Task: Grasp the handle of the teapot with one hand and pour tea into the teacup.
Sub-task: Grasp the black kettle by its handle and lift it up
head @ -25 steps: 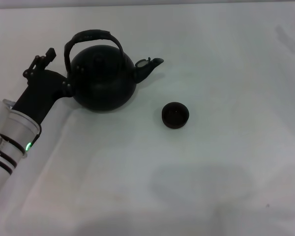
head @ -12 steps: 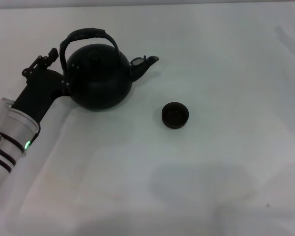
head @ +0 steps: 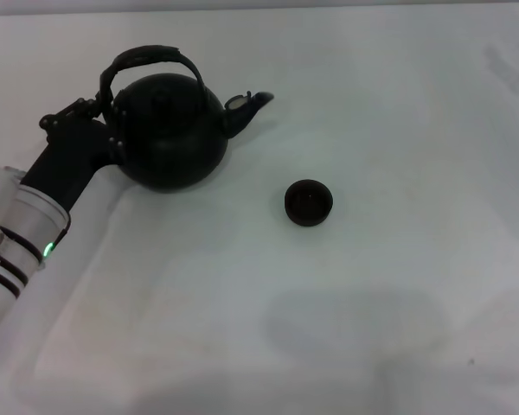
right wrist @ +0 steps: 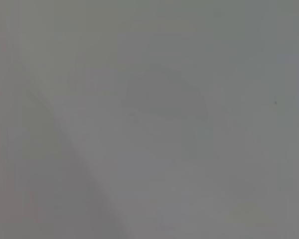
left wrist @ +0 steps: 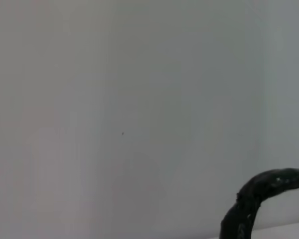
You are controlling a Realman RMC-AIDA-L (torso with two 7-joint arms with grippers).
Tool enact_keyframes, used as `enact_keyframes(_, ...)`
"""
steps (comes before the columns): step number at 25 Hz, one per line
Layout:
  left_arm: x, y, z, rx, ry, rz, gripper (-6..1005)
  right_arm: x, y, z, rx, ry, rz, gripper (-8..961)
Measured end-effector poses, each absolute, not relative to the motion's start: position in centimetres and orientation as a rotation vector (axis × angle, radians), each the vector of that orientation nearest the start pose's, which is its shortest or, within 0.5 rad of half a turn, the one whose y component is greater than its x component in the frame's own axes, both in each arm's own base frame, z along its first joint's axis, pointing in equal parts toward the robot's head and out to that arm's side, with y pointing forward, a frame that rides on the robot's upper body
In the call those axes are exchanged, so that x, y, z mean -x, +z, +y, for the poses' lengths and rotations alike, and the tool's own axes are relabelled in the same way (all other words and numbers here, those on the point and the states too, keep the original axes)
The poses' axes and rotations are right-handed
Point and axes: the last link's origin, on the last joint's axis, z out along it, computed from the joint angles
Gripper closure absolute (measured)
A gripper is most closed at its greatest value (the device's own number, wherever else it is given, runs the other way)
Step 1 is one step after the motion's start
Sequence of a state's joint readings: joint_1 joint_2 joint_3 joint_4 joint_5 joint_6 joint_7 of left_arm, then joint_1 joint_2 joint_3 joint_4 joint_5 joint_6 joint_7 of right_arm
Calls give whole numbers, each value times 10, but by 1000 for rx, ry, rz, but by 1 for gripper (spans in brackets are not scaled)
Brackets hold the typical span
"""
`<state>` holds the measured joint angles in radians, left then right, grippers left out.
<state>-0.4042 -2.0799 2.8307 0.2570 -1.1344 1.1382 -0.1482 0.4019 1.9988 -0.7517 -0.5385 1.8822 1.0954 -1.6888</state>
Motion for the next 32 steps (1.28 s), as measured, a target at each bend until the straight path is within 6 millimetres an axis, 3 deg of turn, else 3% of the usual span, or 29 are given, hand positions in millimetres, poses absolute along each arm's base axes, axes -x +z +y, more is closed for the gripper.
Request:
enact_keyframes(4, 308, -75, 296, 1884, -715, -585, 740, -331, 85, 368, 1773, 1030, 1010, 81)
enact_keyframes(5, 307, -75, 297, 1885, -717, -583, 847, -331, 85, 368, 1773, 1030, 1010, 81)
enact_keyframes(32, 298, -50, 302, 1843, -878, -505, 847, -331, 86, 368, 1773, 1029, 1008, 81)
